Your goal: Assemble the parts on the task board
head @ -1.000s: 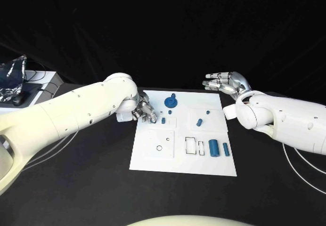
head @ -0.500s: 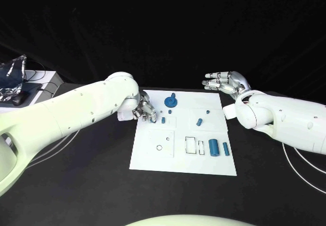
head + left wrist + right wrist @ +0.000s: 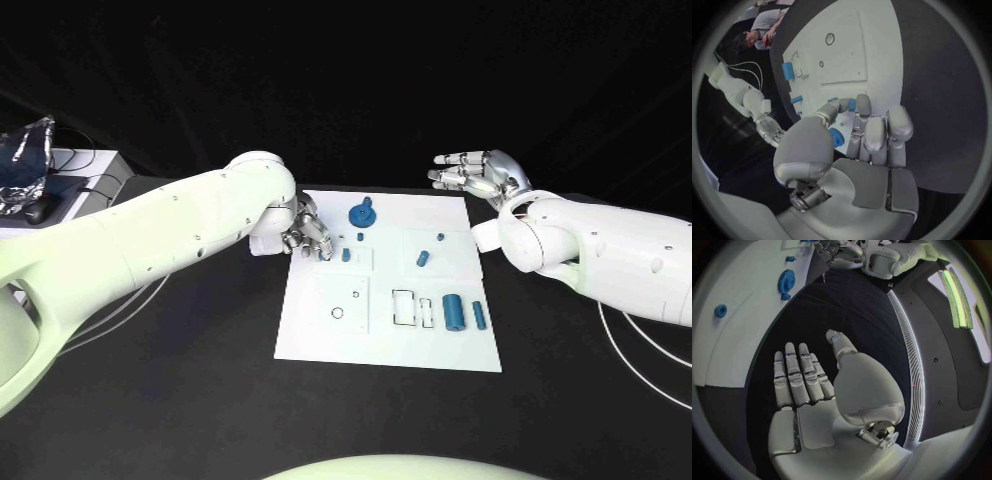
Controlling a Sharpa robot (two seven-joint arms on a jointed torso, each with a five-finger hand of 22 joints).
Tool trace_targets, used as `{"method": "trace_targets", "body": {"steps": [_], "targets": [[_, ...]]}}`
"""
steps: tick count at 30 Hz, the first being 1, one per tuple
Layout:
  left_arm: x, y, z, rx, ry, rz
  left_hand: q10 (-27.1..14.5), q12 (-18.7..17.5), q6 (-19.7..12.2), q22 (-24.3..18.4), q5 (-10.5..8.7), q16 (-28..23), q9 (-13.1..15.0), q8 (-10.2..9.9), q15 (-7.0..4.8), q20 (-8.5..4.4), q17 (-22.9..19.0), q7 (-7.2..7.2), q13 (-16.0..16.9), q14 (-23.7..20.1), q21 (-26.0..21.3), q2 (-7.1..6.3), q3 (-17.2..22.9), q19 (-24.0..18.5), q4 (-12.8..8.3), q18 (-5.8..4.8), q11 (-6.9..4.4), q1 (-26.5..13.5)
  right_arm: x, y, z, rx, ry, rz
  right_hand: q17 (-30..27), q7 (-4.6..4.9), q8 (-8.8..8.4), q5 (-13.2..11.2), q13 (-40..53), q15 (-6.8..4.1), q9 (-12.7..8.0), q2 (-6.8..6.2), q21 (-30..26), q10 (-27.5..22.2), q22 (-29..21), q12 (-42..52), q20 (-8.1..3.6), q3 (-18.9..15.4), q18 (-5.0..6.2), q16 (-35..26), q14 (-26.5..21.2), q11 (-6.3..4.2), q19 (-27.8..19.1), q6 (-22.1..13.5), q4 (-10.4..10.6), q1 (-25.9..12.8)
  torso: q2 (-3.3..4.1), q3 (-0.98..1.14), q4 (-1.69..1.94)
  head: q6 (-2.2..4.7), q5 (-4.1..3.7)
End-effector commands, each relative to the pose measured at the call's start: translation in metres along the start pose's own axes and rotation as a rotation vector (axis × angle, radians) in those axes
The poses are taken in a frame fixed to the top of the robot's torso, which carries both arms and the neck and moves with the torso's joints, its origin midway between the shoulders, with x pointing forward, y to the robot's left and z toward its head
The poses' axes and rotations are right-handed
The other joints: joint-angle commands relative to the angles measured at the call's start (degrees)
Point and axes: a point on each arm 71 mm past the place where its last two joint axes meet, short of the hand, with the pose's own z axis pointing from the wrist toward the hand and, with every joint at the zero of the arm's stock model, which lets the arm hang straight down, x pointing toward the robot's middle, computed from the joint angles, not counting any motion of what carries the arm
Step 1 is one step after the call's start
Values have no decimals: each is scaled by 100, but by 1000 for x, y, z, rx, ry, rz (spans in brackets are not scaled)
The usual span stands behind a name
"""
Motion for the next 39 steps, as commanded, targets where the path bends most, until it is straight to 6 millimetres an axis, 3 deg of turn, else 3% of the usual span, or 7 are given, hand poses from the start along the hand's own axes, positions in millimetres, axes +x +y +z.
{"method": "trace_targets", "body": {"steps": [1, 14, 28, 36, 39], "targets": [[12, -4, 5, 8, 38, 6, 224, -5, 173, 623, -50, 34, 3, -8, -13, 36, 18, -138, 8, 9, 26, 268, 207, 11, -265, -72, -175, 172, 2, 2, 0, -17, 13, -8, -6, 171, -18, 20, -7, -2, 3, 0, -20, 24, -3, -18, 11, 15, -67, -35, 8, 16, -30, 28, -27, -47, -1, -1, -2, 2, 2], [9, -6, 4, 18, -9, -18, 254, 19, 237, 639, -287, 78, -35, -19, -14, 60, 81, -177, 81, 24, 72, 495, -52, 41, -60, -76, -182, 98, 2, 2, 0, -20, 16, -15, -6, 171, -18, 33, -7, -3, 3, -3, -21, 24, -4, -18, 11, 29, -69, -34, 9, 16, -38, 31, -38, -38, 2, 0, 2, 14, -7], [10, -6, 4, 16, 4, -7, 250, 20, 247, 637, -386, 90, -58, -34, -6, 94, 104, -181, 115, 26, 61, 546, -136, 31, -28, -62, -177, 94, 3, 2, 0, -21, 20, -18, -6, 172, -18, 203, -7, -2, 3, -10, -21, 23, -4, -19, 11, 48, -69, -34, 6, 17, -39, 26, -56, -42, 1, -2, 2, 4, -9], [9, -4, 5, 6, -8, -5, 271, 8, 283, 627, -456, 86, -110, -77, 8, 146, 129, -202, 125, 27, 35, 715, -884, 17, 196, -37, -175, 356, 3, 3, 0, -23, 23, -21, -7, 173, -19, 217, -7, -3, 2, -12, -21, 20, -4, -18, 11, 54, -70, -36, -3, 17, -45, 19, -64, -47, 2, -3, 3, 11, -19], [8, -4, 5, 4, -21, -6, 274, 6, 290, 623, -537, 76, -124, -86, 0, 161, 120, -217, 123, 28, 26, 708, -1053, 16, 294, -30, -180, 344, 4, 3, 0, -24, 25, -22, -7, 173, -19, 217, -7, -3, 2, -12, -21, 20, -4, -18, 11, 54, -70, -36, -3, 17, -45, 19, -64, -47, 1, -5, 3, 11, -20]]}}
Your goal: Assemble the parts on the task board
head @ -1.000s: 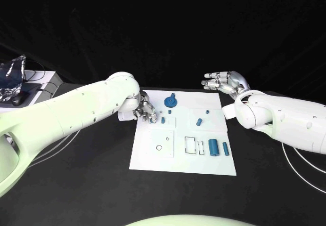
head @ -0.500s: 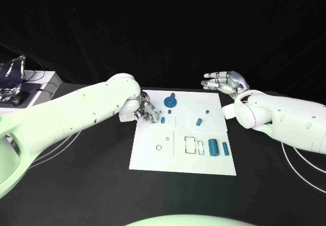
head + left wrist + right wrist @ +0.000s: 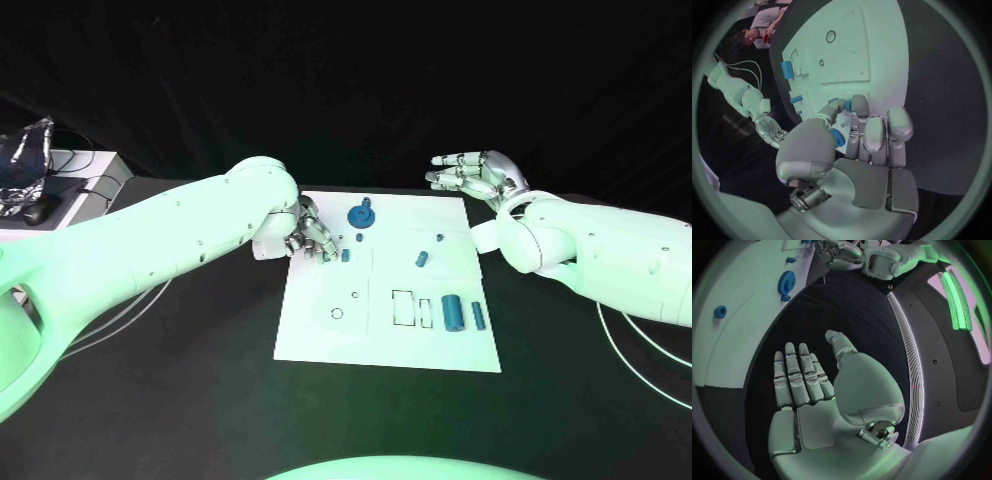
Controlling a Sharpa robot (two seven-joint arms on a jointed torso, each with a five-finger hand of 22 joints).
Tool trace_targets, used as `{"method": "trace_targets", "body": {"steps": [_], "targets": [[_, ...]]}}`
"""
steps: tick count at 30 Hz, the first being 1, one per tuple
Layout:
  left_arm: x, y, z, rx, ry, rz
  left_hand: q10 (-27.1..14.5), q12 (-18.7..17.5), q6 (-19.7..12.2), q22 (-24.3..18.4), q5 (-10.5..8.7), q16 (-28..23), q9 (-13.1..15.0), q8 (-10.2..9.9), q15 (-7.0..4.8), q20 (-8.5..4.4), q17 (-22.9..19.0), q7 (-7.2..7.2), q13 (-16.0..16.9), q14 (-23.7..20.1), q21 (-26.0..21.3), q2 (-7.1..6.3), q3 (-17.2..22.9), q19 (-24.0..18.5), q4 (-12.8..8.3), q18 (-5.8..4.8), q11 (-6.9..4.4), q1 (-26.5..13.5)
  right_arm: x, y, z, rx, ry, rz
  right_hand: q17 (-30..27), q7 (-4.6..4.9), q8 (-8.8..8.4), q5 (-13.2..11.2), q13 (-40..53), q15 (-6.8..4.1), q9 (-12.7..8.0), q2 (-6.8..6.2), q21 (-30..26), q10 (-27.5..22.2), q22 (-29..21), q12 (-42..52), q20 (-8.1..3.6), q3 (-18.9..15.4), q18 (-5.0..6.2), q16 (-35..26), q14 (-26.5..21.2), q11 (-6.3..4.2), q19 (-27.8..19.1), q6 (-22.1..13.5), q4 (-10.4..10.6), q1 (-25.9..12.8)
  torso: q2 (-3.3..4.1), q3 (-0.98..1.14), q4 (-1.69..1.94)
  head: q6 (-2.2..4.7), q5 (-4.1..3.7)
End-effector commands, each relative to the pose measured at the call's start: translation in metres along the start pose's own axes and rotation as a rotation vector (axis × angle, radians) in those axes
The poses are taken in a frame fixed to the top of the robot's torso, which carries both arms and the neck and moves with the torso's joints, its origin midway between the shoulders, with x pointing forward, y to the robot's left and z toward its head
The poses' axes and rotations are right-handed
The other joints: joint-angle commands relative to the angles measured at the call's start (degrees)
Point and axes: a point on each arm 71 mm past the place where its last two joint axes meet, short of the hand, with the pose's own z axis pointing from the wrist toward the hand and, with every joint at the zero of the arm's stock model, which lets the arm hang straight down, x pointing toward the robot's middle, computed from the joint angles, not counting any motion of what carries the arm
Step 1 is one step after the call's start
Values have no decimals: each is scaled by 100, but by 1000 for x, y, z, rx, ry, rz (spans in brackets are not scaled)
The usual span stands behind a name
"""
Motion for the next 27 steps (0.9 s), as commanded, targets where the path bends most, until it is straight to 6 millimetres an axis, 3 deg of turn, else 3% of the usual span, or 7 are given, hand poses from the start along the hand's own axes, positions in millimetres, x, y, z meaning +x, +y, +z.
{"method": "trace_targets", "body": {"steps": [1, 8, 13, 27], "targets": [[3, -1, 2, -1, -5, 9, 22, 1, 1, 621, -54, 10, -16, -22, -7, 60, -10, 13, 1, 24, -21, 348, -163, -10, 58, -27, 10, 435, 2, 2, 0, -15, 16, -7, -7, 173, -19, 40, -7, -3, 2, -12, -21, 20, -4, -18, 11, 6, -69, -36, -3, 17, -45, 19, -16, -47, 0, -2, 0, 1, -3], [2, 0, 2, -3, -28, 7, 8, 1, -8, 613, -85, -19, -35, -19, -3, 112, -40, 2, -11, 22, -45, 251, -529, -19, 258, 5, 10, 528, 2, 2, 0, -17, 18, -10, -6, 172, -18, 53, -7, -1, 3, -13, -21, 18, -5, -18, 13, 12, -70, -35, -6, 17, -50, 23, -22, -52, 6, -1, -1, -2, -6], [1, 1, 1, -5, -44, 6, 6, 2, 10, 609, -82, -22, -73, -39, -10, 127, -41, -10, -21, 21, -54, 269, -1028, -20, 404, 16, 4, 677, 2, 2, 0, -17, 18, -11, -6, 172, -18, 53, -7, -1, 3, -13, -21, 18, -5, -18, 13, 12, -70, -35, -6, 17, -50, 23, -22, -52, 4, -2, -4, -3, -10], [-1, 7, -1, -7, -49, 7, 7, 9, 75, 606, -84, -20, -142, -73, -8, 131, -19, -25, -37, 20, -67, 213, -1840, -26, 637, 16, 0, 868, 1, 2, 0, -17, 17, -13, -6, 172, -18, 53, -7, -1, 3, -13, -21, 18, -5, -18, 13, 12, -70, -35, -6, 17, -50, 23, -22, -52, 2, -1, -1, -9, -21]]}}
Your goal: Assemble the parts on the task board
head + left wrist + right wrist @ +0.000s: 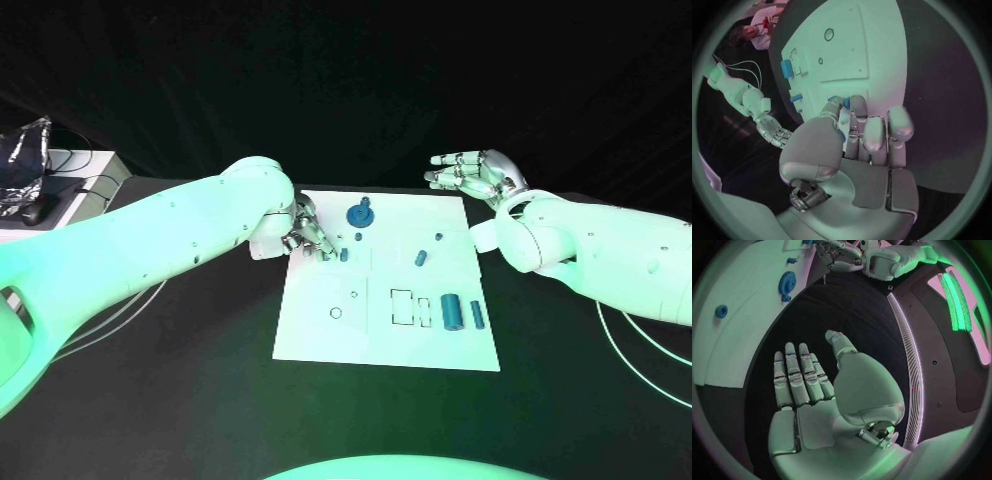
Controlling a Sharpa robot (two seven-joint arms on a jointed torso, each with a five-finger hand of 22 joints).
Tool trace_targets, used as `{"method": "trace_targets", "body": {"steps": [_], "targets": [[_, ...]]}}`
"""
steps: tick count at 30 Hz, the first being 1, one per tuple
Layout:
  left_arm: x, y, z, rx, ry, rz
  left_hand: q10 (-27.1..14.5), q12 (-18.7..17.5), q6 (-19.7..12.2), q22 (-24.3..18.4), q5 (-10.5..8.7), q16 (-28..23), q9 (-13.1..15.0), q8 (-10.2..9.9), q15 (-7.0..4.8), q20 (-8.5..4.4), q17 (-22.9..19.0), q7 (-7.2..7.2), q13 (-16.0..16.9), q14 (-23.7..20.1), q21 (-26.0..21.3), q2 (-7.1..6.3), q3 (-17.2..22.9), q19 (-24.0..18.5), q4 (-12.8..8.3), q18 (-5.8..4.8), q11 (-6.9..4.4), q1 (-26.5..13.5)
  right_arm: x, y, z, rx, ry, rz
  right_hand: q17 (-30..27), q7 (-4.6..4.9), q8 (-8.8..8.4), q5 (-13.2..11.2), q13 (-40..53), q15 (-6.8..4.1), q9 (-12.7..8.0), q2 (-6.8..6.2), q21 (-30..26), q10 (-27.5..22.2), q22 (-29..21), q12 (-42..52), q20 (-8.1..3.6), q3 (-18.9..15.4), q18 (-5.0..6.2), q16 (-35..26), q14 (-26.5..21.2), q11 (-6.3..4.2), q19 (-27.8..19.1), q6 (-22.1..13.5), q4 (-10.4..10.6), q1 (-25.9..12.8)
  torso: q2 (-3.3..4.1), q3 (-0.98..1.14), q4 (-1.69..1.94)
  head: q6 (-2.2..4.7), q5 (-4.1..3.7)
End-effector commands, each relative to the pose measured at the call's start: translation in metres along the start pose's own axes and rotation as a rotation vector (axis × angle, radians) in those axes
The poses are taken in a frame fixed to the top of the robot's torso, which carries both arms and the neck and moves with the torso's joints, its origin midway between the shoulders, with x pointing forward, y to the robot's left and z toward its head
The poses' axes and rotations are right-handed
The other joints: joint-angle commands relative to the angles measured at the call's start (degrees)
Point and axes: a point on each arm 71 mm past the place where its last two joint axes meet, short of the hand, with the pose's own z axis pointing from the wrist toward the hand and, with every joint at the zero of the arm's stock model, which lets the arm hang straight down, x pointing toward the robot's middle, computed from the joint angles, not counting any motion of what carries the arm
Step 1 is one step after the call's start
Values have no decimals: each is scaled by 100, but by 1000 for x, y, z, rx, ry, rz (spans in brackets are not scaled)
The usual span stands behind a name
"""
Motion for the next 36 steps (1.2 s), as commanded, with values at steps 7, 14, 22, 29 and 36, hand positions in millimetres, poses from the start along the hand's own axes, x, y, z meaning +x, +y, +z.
{"method": "trace_targets", "body": {"steps": [7, 14, 22, 29, 36], "targets": [[0, 7, 0, -16, -22, 7, -3, 8, 48, 598, -11, -31, -28, -33, -5, 33, 14, -1, -17, 20, -47, -4, -438, -8, 106, 24, 1, 141, 0, 1, 0, -12, 13, -5, -7, 172, -18, 20, -7, -1, 3, -13, -21, 18, -5, -18, -9, 13, -70, -35, -6, 17, -28, 22, -23, -52, -4, -1, 4, 0, -5], [-1, 8, -1, -3, -35, -10, 13, 18, 67, 605, -56, -22, -25, -24, -3, 37, 37, -1, -21, 27, -33, 52, -781, 3, 238, 26, 1, 154, 0, 1, 0, -12, 13, -5, -7, 172, -18, 20, -7, -1, 3, -13, -21, 18, -5, -18, -9, 13, -70, -35, -6, 17, -28, 22, -23, -52, -3, -2, 5, -2, -5], [-1, 7, -6, 21, -40, -31, 18, 23, 77, 607, -710, -17, -12, -11, 3, 40, 49, 12, -21, 27, -29, 109, -969, 5, 340, 26, 12, 143, 0, 1, 0, -12, 12, -6, -7, 172, -18, 27, -7, -1, 3, -16, -21, 25, -5, -18, -10, 28, -70, -36, -16, 15, -33, 28, -39, -61, -5, 1, 6, -4, -1], [-2, 7, -9, 37, -45, -45, 16, 25, 75, 604, -887, -22, -2, -4, 3, 46, 47, 17, -21, 27, -37, 106, -1020, 0, 378, 31, 16, 143, 0, 1, 0, -11, 13, -6, -7, 172, -18, 27, -7, -1, 3, -16, -21, 25, -5, -18, -10, 28, -70, -36, -16, 15, -33, 28, -39, -61, -5, 2, 4, -1, 4], [-5, 6, -14, 65, -52, -68, -28, 23, 38, 589, -905, -69, 6, -4, 2, 45, -4, 36, -17, 11, -77, 73, -1044, -21, 375, 45, 25, 193, -1, 0, 0, -11, 12, -7, -7, 172, -18, 27, -7, -1, 3, -16, -21, 25, -5, -18, -10, 28, -70, -36, -16, 15, -33, 28, -39, -61, -2, 4, 3, 3, 4]]}}
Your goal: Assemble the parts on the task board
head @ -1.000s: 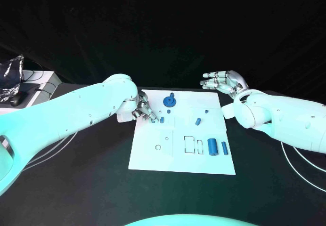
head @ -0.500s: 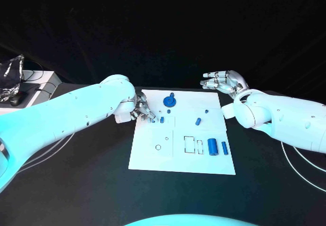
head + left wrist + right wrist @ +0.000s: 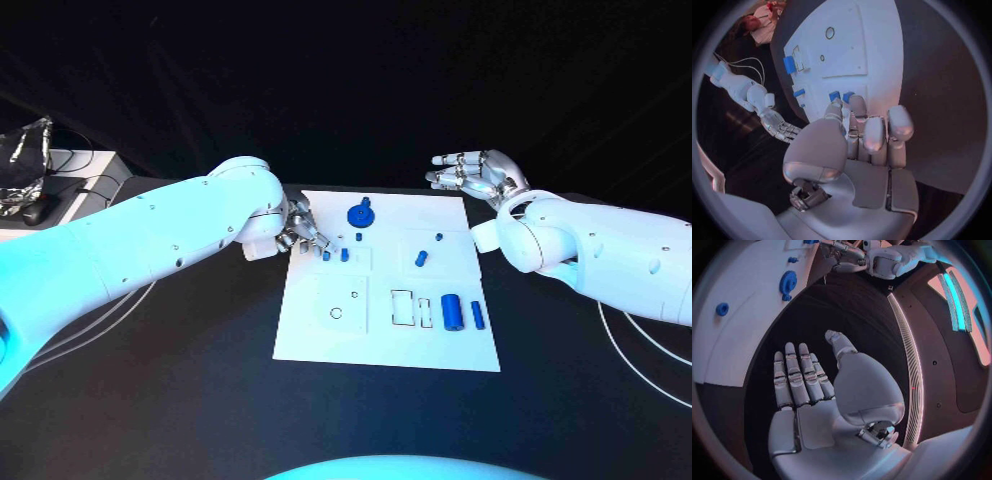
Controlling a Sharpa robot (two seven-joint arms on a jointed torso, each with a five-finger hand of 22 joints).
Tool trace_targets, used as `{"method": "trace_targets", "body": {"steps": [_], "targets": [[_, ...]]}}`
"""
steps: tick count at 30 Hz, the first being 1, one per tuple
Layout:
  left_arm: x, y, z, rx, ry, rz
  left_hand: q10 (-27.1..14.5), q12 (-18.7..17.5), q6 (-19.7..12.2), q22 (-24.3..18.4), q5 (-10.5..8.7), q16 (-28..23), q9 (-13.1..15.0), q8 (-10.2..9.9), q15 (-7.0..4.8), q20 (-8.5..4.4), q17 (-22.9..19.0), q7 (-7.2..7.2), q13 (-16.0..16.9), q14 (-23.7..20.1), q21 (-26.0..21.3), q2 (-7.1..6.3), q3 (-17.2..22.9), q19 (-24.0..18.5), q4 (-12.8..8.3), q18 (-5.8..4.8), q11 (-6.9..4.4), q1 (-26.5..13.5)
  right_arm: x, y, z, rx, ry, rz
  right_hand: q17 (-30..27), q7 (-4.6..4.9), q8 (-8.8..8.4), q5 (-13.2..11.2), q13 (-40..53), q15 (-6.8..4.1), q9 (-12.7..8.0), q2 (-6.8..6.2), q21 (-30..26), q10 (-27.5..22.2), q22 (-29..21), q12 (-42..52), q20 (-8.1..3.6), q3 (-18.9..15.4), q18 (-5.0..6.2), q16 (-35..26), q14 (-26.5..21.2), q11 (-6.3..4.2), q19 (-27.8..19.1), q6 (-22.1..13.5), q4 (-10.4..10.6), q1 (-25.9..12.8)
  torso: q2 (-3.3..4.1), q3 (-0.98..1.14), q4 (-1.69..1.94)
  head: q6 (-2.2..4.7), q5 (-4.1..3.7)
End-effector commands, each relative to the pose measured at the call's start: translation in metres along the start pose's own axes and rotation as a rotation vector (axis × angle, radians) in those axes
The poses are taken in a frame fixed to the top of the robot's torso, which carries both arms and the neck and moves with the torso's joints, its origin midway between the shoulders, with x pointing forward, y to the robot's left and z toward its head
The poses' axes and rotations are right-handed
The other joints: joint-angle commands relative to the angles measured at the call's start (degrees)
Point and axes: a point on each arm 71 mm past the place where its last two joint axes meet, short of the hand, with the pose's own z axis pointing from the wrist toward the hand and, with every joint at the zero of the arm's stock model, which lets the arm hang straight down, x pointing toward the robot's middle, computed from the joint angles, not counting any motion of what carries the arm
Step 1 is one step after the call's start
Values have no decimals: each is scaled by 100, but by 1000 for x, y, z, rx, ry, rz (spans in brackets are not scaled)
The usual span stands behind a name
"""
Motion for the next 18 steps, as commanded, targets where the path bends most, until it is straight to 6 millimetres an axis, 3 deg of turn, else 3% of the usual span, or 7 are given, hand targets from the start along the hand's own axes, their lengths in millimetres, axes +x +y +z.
{"method": "trace_targets", "body": {"steps": [1, 18], "targets": [[-1, -4, -3, 34, -6, -27, -32, 24, -8, 584, -38, -48, 9, 7, 1, 32, -43, 41, -4, 9, -34, -31, -45, -8, 0, 46, 25, 10, 1, 1, 0, -12, 14, -3, -7, 172, -18, 28, -7, -1, 3, -16, -21, 25, -5, -18, -10, 4, -71, -36, -15, 15, -33, 28, -15, -61, 2, 0, 1, 5, -2], [-4, -1, -12, 81, -35, -68, -222, 51, -189, 518, -37, -232, 33, 67, 16, 69, -255, 114, 0, -27, -216, -110, -61, -97, -14, 100, 68, 217, 0, 0, 0, -10, 15, -3, -7, 172, -18, 28, -7, -1, 3, -16, -21, 25, -5, -18, -10, 4, -71, -36, -15, 15, -33, 28, -15, -61, 4, -1, -7, 35, 17]]}}
